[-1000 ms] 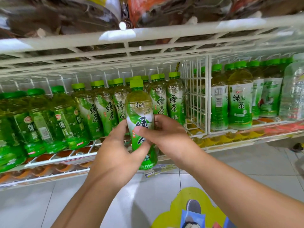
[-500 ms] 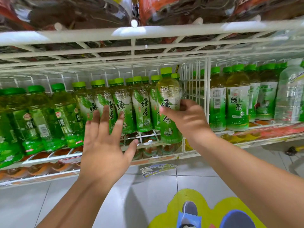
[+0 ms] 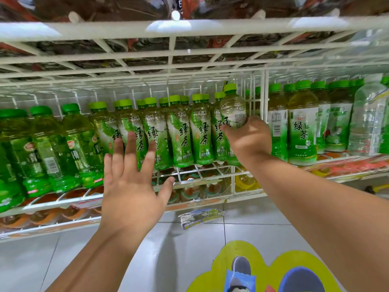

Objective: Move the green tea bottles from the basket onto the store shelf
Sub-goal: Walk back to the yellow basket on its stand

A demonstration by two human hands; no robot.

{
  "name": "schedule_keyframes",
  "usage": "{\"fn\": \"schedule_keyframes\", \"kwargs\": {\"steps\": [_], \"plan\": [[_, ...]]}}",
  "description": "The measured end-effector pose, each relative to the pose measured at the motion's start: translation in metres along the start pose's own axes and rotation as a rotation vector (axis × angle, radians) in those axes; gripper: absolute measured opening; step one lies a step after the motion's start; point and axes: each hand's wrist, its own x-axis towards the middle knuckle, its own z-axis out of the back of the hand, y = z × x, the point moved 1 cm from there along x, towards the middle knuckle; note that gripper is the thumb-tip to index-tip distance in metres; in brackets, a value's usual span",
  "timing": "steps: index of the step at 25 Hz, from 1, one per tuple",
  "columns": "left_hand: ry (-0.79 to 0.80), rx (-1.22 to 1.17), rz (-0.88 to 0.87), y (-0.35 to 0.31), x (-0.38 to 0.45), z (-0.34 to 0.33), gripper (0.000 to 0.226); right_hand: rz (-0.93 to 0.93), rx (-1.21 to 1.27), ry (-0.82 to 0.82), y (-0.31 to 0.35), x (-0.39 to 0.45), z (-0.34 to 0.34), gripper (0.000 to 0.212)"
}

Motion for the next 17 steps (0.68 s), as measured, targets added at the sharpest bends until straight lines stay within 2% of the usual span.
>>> {"fn": "schedule_keyframes", "kwargs": {"steps": [3,7,8,11,12,14,15,17], "plan": [[-0.020,-0.011,-0.005,0.000,-0.002,0.000,0.081,0.033,-0.210,-0.029,-0.004,0.009,-0.009,0.067],[-0.026,-0.004,-0.011,0.002,-0.003,0.001,0.081,-0.005,-0.326,0.002,-0.001,0.004,-0.012,0.066],[-0.021,-0.003,-0.008,0.002,-0.004,0.002,0.081,0.003,-0.288,0.014,0.002,-0.001,-0.010,0.064],[0.001,0.005,0.011,0.005,-0.004,0.004,0.080,-0.046,-0.132,0.065,0.002,-0.007,-0.004,0.039],[0.007,0.008,0.016,0.006,-0.004,0.005,0.080,-0.073,-0.147,0.063,0.003,-0.009,-0.002,0.040],[0.016,0.006,0.022,0.006,-0.004,0.007,0.079,0.141,-0.519,0.018,0.002,-0.014,0.001,0.058],[0.023,0.004,0.024,0.006,-0.004,0.007,0.079,0.157,-0.570,0.010,0.001,-0.009,0.001,0.063],[0.040,0.011,0.018,0.007,-0.004,0.008,0.078,0.093,-0.556,0.031,0.004,-0.002,0.002,0.059]]}}
